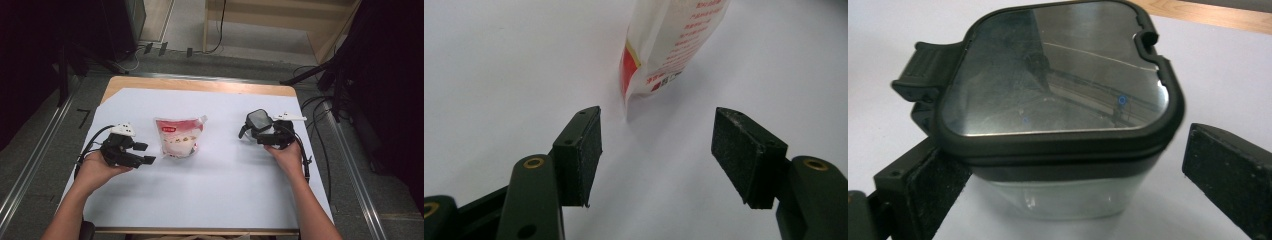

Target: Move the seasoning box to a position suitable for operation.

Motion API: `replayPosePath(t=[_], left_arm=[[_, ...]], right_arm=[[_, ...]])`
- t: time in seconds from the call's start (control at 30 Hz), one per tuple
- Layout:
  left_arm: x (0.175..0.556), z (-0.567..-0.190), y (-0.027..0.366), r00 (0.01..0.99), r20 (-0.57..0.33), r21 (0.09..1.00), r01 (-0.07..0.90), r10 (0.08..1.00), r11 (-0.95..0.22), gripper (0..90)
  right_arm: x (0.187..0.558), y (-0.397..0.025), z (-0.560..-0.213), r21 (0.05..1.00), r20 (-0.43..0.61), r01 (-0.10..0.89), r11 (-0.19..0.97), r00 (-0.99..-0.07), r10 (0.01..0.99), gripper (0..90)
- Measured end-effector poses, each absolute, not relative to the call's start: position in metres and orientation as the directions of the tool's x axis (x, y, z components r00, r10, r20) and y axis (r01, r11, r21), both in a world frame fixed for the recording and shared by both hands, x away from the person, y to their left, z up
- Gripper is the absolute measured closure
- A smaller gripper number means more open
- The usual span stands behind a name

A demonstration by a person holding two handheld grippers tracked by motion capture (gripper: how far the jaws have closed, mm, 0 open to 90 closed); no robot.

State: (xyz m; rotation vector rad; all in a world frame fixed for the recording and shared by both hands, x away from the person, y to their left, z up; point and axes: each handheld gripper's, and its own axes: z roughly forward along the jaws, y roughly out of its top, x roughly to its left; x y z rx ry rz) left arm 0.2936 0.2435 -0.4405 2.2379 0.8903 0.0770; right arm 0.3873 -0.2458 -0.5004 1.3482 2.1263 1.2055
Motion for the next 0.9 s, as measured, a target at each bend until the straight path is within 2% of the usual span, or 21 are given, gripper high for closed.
replayPosePath(t=[0.3, 0.47, 0.77, 0.9], left_arm=[[0.292, -0.442, 0.244, 0.76, -0.19, 0.641, 0.576, 0.622, -0.508, 37.9], [0.291, -0.442, 0.246, 0.758, -0.192, 0.638, 0.579, 0.624, -0.508, 37.9], [0.289, -0.442, 0.248, 0.754, -0.195, 0.641, 0.582, 0.627, -0.501, 37.9], [0.289, -0.442, 0.248, 0.756, -0.194, 0.639, 0.581, 0.625, -0.504, 37.9]], right_arm=[[0.398, -0.234, -0.51, 0.815, 0.124, 0.55, 0.181, -0.472, 0.873, 0.6], [0.401, -0.226, -0.516, 0.837, 0.111, 0.518, 0.176, -0.477, 0.872, 7.7], [0.403, -0.222, -0.52, 0.865, 0.1, 0.479, 0.151, -0.46, 0.882, 14.4], [0.403, -0.222, -0.52, 0.862, 0.114, 0.487, 0.139, -0.454, 0.884, 14.6]])
